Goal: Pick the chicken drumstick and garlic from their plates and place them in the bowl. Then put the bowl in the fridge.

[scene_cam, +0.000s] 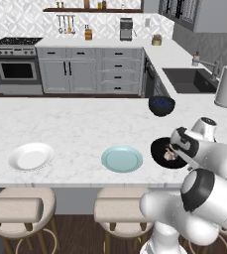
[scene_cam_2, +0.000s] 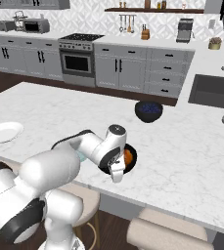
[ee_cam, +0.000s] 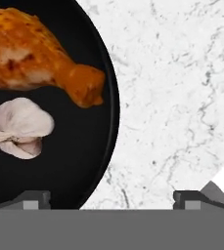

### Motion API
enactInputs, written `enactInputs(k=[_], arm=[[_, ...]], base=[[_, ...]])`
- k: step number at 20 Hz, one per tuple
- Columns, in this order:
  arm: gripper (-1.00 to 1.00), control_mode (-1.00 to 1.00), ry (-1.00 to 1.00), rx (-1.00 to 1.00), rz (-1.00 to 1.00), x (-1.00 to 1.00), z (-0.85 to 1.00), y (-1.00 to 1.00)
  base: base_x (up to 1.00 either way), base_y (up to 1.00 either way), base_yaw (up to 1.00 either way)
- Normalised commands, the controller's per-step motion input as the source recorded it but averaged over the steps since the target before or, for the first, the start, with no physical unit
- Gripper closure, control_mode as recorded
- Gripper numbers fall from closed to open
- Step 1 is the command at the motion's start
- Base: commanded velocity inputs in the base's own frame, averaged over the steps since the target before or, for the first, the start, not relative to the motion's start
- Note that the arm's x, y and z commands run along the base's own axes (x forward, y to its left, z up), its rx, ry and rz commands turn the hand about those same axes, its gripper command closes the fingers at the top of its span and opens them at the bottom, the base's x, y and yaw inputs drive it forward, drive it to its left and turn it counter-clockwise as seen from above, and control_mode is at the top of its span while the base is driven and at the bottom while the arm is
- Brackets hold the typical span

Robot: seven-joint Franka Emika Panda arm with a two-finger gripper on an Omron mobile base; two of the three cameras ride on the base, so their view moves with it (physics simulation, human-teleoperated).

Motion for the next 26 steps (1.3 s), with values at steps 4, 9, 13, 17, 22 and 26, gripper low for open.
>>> enactInputs(k=[4, 9, 13, 17, 22, 26], arm=[[-1.0, -1.0, 0.0, 0.0, 0.0, 0.28, -0.16, 0.0], [-1.0, -1.0, 0.0, 0.0, 0.0, 0.16, -0.27, 0.0], [-1.0, -1.0, 0.0, 0.0, 0.0, 0.0, -0.19, 0.0], [1.0, -1.0, 0.0, 0.0, 0.0, 0.02, -0.2, 0.11], [1.0, -1.0, 0.0, 0.0, 0.0, 0.13, -0.06, 0.05], [1.0, -1.0, 0.01, 0.0, 0.0, 0.21, -0.06, 0.13]], base=[[0.0, 0.0, 0.0], [0.0, 0.0, 0.0], [0.0, 0.0, 0.0], [0.0, 0.0, 0.0], [0.0, 0.0, 0.0], [0.0, 0.0, 0.0]])
